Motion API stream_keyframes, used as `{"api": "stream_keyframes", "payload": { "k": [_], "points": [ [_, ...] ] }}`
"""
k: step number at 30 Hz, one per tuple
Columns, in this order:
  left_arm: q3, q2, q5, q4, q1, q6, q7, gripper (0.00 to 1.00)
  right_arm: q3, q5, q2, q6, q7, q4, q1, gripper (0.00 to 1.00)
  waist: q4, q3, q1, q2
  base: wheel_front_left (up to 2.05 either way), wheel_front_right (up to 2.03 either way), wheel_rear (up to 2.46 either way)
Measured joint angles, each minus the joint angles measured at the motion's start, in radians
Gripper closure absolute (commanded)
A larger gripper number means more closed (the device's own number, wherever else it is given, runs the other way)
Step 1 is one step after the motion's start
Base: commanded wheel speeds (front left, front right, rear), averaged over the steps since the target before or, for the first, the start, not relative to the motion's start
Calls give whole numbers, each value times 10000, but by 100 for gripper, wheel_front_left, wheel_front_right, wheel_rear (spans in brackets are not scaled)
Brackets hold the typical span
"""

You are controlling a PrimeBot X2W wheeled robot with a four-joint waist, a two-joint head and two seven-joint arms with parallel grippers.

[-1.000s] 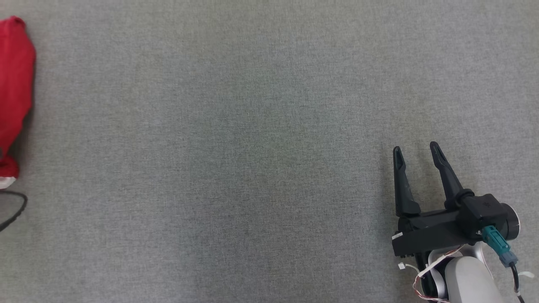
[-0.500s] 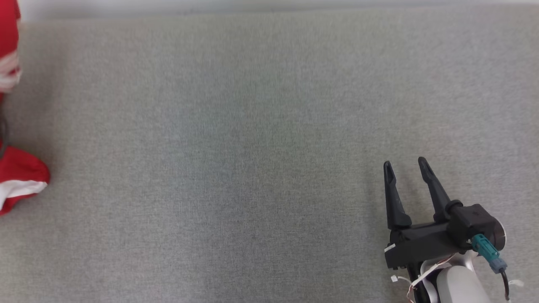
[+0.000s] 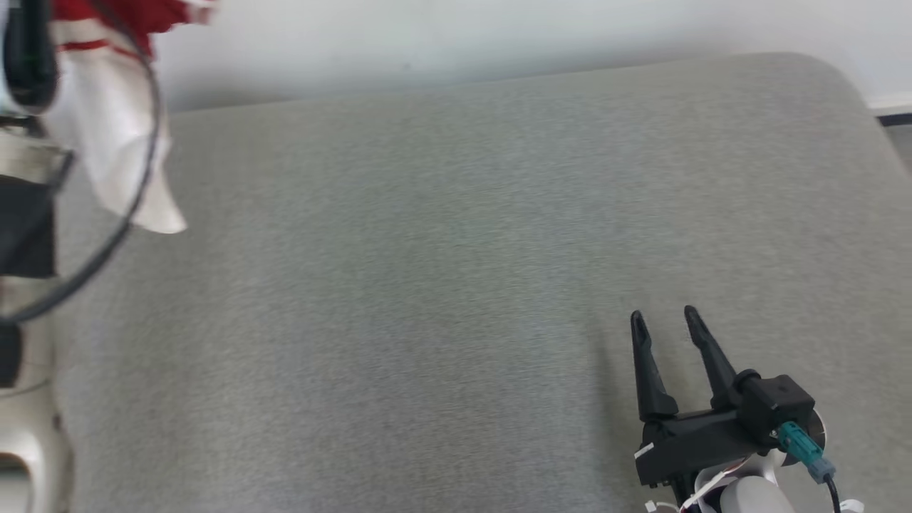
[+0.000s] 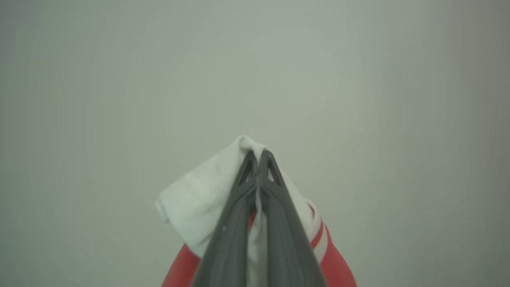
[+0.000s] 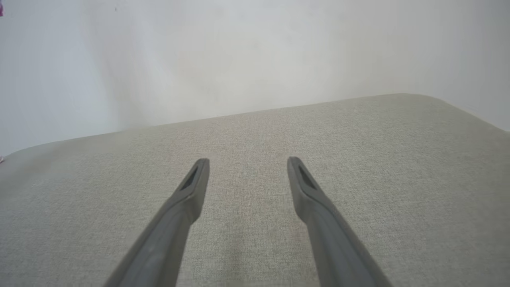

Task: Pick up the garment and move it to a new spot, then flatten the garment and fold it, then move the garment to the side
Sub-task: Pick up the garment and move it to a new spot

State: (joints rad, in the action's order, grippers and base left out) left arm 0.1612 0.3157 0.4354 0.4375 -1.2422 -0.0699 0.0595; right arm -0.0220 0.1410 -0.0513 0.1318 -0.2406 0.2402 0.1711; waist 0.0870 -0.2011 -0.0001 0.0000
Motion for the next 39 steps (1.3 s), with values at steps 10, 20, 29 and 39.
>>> {"api": "stream_keyframes", "payload": {
  "k": [10, 20, 29, 39],
  "points": [
    [1089, -1513, 341, -1996, 1272, 330, -782, 100, -10, 192, 2, 0, -161, 443, -5, 0, 1329, 311, 1, 0, 0, 0, 0],
    [2048, -2255, 650, -1822, 3705, 589, -671, 100, -31, 244, 0, 0, -198, 454, 37, 0, 2315, 304, 1, 0, 0, 0, 0],
    [2514, -2349, 667, -77, 5611, 788, -153, 100, -142, 238, 2, 0, -211, 407, 140, 0, 2492, -84, 2, 0, 0, 0, 0],
    [2957, -2537, 694, 1687, 5974, 646, 1039, 0, -272, 192, 4, 0, -234, 483, 207, 0, 2241, -13, 2, 0, 0, 0, 0]
  ]
}}
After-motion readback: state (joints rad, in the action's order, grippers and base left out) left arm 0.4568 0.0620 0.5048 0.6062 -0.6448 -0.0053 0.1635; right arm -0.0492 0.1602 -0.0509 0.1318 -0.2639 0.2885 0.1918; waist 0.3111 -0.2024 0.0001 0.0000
